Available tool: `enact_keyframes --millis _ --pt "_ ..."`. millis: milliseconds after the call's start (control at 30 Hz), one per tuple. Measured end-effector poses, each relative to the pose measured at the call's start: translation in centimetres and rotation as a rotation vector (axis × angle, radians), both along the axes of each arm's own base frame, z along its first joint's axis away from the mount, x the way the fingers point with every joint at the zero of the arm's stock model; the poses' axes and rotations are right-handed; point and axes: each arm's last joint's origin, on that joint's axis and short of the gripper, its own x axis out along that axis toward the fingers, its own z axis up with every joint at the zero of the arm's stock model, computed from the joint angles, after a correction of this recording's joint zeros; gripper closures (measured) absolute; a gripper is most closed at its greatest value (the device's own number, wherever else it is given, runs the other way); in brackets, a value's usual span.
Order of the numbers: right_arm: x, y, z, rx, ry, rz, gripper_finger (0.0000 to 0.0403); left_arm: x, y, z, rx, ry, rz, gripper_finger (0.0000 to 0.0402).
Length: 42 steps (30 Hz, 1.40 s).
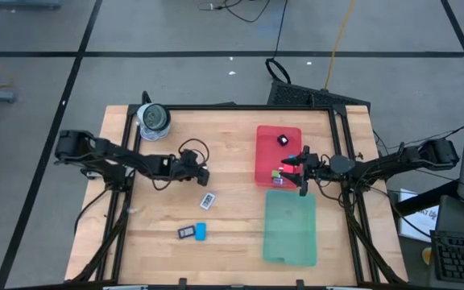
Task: Pick & Place Office items
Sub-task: Put the black charger adapter into the red bin
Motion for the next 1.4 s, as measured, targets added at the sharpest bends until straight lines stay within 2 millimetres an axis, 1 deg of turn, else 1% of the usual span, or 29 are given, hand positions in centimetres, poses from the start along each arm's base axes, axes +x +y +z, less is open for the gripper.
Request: enact_keyframes --millis 100,233,433,600,800,933,1033,1133,1233,1300,1400 --pt "0.0 0.0 0.0 0.0 0.001 0.0 0.0177 0.8 0.1 0.0 0.003 0.001 0.0 0.0126" --pt "0.0 0.0 0.0 0.0 0.003 0.0 0.0177 1.4 0.1 -0.4 0.016 0.028 -0.018 0.0132" --pt "0.0 0.0 0.0 0.003 0.004 0.003 0.0181 1.4 0.1 -0.8 0.035 0.08 -0.041 0.0152" --pt "0.0 0.0 -0.1 0.003 0.006 0.003 0.0182 1.3 0.1 -0.9 0.084 0.116 -0.104 0.0185" --pt "0.0 0.0 -0.1 0.002 0.005 0.003 0.0183 1.4 0.1 -0.8 0.138 0.128 -0.167 0.0251" --pt "0.0 0.0 0.0 0.001 -0.002 0.004 0.0186 1.8 0.0 -0.6 0.129 0.079 -0.188 0.0252" --pt "0.0 0.0 0.2 0.001 -0.016 0.007 0.0186 2.4 -0.2 0.1 0.102 -0.014 -0.219 0.0252" --pt "0.0 0.0 0.3 0.001 -0.023 0.007 0.0186 3.6 -0.7 1.3 0.052 -0.129 -0.291 0.0252" --pt "0.1 0.3 0.2 -0.018 -0.01 0.022 0.0186 5.2 -1.5 3.3 0.009 -0.258 -0.381 0.0252" --pt "0.1 0.7 0.1 -0.062 0.01 0.053 0.0187 6.1 -2.1 4.5 -0.019 -0.308 -0.441 0.0252" --pt "0.5 1.7 0.6 -0.143 0.0 0.116 0.0188 7.3 -3.2 6.6 -0.05 -0.382 -0.57 0.0252"
